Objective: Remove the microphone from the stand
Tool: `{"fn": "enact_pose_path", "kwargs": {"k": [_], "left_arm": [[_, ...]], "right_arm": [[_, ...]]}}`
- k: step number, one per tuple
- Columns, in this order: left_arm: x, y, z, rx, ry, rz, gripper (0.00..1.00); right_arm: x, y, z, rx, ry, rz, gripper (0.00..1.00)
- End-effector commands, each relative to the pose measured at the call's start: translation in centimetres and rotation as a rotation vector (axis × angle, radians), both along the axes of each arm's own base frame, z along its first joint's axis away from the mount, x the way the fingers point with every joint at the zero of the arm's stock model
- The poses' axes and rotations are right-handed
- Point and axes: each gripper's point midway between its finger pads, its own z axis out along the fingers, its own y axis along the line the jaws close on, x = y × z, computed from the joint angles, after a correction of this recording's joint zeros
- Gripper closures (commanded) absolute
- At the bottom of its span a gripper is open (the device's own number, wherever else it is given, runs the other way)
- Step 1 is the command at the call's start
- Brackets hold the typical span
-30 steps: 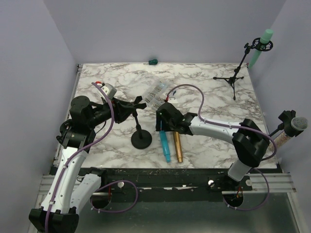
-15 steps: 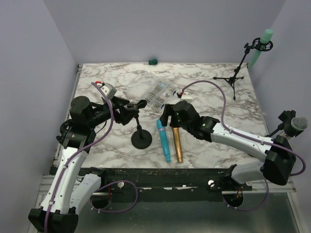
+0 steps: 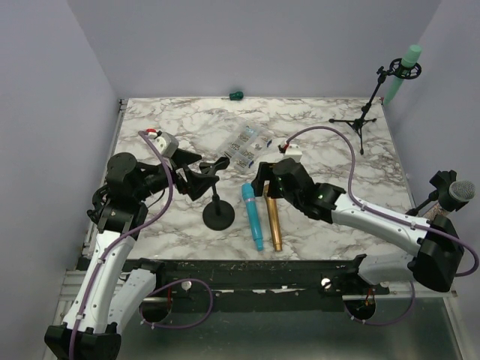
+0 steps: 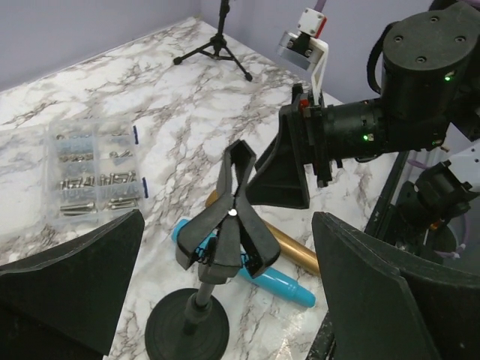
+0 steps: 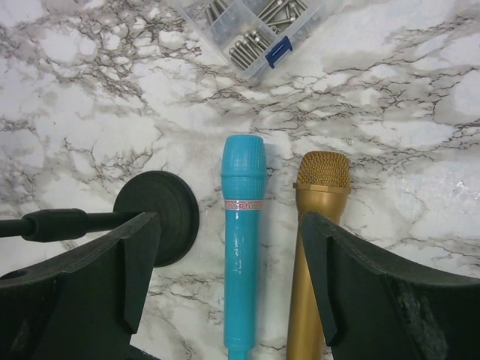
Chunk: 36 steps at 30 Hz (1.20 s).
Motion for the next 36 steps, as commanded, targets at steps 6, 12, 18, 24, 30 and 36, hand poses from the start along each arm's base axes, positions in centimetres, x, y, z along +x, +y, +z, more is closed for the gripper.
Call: {"fn": "enact_pose_path", "kwargs": {"k": [6, 12, 18, 24, 30, 36], "left_arm": [[-2.4, -0.8, 2.9, -0.085, 0.01, -0.076, 0.01], [-0.7, 0.2, 2.9, -0.178, 0.287, 0.099, 0.07], [-1.0, -0.8, 3.6, -0.291, 0.389, 0.05, 0.14], [1.1, 1.4, 1.3, -0.334, 0.532, 0.298, 0.26], [1.2, 0.3, 0.0, -0.404, 0.661, 0.255, 0.38], [1.3, 0.1, -1.0, -0.433, 0.696, 0.251, 0.52]], "right_arm": [[-0.1, -2.4, 2.8, 0.007, -0.08, -0.051, 0.14], [-0.7, -3.1, 4.2, 0.062, -0.127, -0.049, 0.12], [-1.2, -3.5, 4.7, 0.086, -0.137, -0.039, 0.12], [-2.0, -4.2, 5.8, 0.126, -0.157, -0.035, 0.11], [-2.3, -5.3, 6.3, 0.132, -0.182, -0.056, 0.09], [-2.5, -5.7, 6.3, 0.129, -0.185, -0.058, 0.09]]}}
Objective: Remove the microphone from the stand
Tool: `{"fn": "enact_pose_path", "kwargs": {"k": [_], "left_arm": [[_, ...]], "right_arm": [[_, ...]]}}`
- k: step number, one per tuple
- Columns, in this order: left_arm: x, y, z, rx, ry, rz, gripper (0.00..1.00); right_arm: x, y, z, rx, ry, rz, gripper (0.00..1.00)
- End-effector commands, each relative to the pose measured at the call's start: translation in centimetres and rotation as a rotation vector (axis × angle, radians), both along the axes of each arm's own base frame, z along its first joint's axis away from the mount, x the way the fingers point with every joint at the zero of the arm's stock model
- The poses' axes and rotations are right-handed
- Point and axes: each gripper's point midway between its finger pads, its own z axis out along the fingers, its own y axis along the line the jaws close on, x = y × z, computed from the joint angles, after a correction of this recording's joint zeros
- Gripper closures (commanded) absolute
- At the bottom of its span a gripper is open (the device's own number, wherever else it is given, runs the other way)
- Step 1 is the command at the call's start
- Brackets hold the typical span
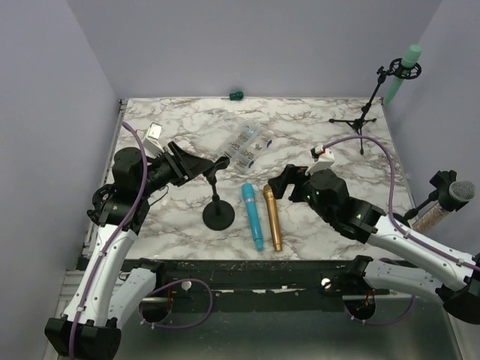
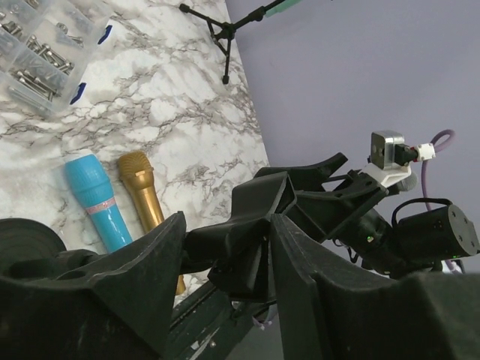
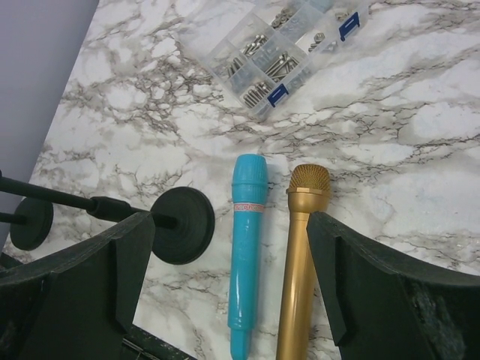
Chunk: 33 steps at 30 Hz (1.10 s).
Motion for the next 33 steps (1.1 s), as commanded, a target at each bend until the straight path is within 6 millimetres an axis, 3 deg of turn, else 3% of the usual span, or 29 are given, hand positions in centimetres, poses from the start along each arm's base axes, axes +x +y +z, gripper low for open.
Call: {"fn": "enact_pose_path", "kwargs": {"k": [1, 16, 33], "left_arm": [[0.0, -0.1, 0.0, -0.046, 0.014, 0.014, 0.53], [-0.1, 0.4, -3.6, 0.026, 0.01, 0.025, 0.59], [-0.4, 1.1, -11.6, 0.162, 0.088, 0.023, 0.6]], "right_arm": [[0.2, -0.9, -0.1, -0.016, -0.018, -0.035, 0.09], [0.3, -0.8, -0.6, -0.028, -0.009, -0.033, 0.08], [0.3, -0.3, -1.6, -0.03, 0.014, -0.022, 0.08]]}}
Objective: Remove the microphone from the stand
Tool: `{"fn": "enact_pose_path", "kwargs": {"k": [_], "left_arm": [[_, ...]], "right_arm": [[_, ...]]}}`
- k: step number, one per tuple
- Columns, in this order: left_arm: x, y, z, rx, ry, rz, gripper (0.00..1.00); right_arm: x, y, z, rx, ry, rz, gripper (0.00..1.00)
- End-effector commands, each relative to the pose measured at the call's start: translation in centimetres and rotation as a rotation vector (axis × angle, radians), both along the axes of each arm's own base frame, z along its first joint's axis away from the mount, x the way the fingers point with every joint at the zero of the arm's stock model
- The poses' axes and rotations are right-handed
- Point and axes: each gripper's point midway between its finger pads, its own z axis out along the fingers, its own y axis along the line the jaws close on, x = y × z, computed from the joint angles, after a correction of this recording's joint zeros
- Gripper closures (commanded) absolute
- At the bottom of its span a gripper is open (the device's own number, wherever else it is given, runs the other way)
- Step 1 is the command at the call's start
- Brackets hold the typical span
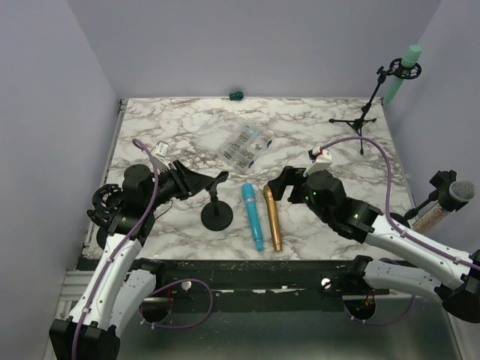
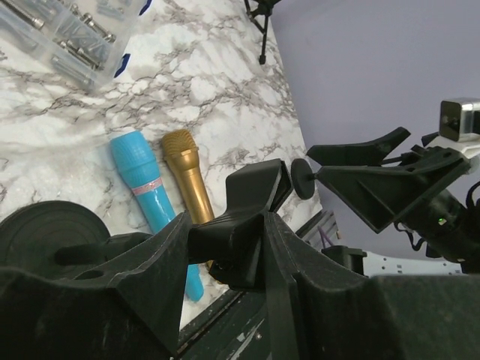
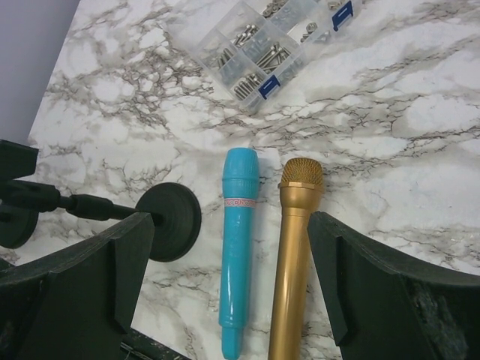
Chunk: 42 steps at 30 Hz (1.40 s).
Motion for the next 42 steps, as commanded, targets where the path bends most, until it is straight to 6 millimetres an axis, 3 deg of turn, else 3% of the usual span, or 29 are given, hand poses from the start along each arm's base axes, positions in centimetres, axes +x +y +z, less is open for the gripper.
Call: {"fn": "enact_pose_path", "kwargs": {"k": [1, 6, 15, 18, 23, 27, 34, 42], "left_arm": [[0.0, 0.6, -5.1, 0.102, 0.096, 0.008, 0.6], [0.0, 0.6, -5.0, 0.109, 0.086, 0.008, 0.58], [-0.1, 1.7, -1.3, 0.194, -0.026, 0.029, 0.14], [-0.4, 1.5, 0.1, 0.212, -0.084, -0.007, 0.07], [-0.9, 1.2, 1.4, 0.281, -0.158, -0.078, 0.05], [-0.9, 0.9, 1.9, 0.456, -0.235, -0.129, 0.09], [-0.6, -0.9, 3.0, 0.651, -0.347, -0.208, 0.11], [-0.2, -3.0, 0.4, 0.82, -0.334, -0.334, 0.17]], "right_arm": [[0.2, -0.2, -0.5, -0.004, 0.0, -0.016, 0.08], [0.2, -0.3, -0.8, -0.01, 0.002, -0.02, 0.08], [0.2, -0.5, -1.0, -0.015, 0.002, -0.024, 0.08], [0.2, -0.5, -1.2, -0.018, 0.004, -0.025, 0.08], [0.2, -0.7, -1.2, -0.019, 0.003, -0.029, 0.08], [0.2, -0.6, -1.4, -0.022, 0.005, -0.027, 0.08], [0.2, -0.5, -1.5, -0.021, 0.01, -0.024, 0.08], [0.2, -0.9, -1.4, -0.027, 0.004, -0.035, 0.07]]}}
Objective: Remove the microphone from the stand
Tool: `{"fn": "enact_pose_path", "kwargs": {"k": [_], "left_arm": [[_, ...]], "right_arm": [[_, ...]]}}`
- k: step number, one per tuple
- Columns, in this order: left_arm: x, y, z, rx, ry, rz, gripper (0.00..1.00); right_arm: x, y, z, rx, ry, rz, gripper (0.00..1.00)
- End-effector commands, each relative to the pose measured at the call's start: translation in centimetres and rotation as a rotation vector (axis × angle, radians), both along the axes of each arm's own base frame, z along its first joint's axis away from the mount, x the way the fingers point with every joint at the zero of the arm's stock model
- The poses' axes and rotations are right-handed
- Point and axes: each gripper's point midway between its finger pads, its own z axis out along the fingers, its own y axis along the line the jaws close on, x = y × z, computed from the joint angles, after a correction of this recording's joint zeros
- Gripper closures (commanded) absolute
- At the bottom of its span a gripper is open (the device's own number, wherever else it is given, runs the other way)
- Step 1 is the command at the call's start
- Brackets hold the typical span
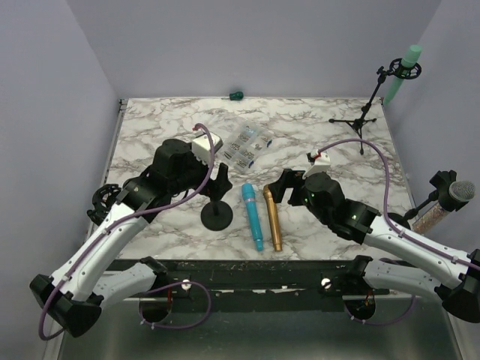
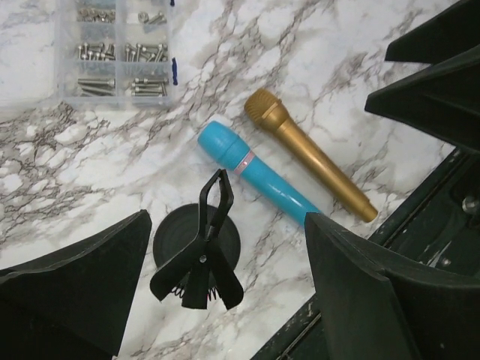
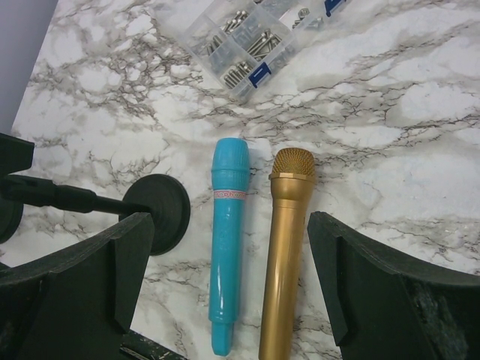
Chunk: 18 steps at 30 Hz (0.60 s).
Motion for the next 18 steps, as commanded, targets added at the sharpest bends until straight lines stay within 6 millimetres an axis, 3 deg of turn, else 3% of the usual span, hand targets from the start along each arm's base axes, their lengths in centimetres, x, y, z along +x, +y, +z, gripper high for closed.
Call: {"fn": "enact_pose_path", "kwargs": {"k": [1, 12, 18], "left_arm": [[0.6, 0.0, -1.9, 0.188, -0.015, -0.025, 0.18], [2.1, 0.2, -4.3, 0.314, 0.006, 0.055, 0.34], [2.2, 0.7, -4.9, 0.366, 0.0, 0.086, 0.54]], "right_arm": [[0.4, -0.6, 0.0, -0.002, -0.015, -0.035, 0.07], [0.4, -0.5, -0.4, -0.011, -0.011, -0.034, 0.07], [0.4, -0.6, -0.4, -0.009, -0.01, -0.034, 0.07]]}}
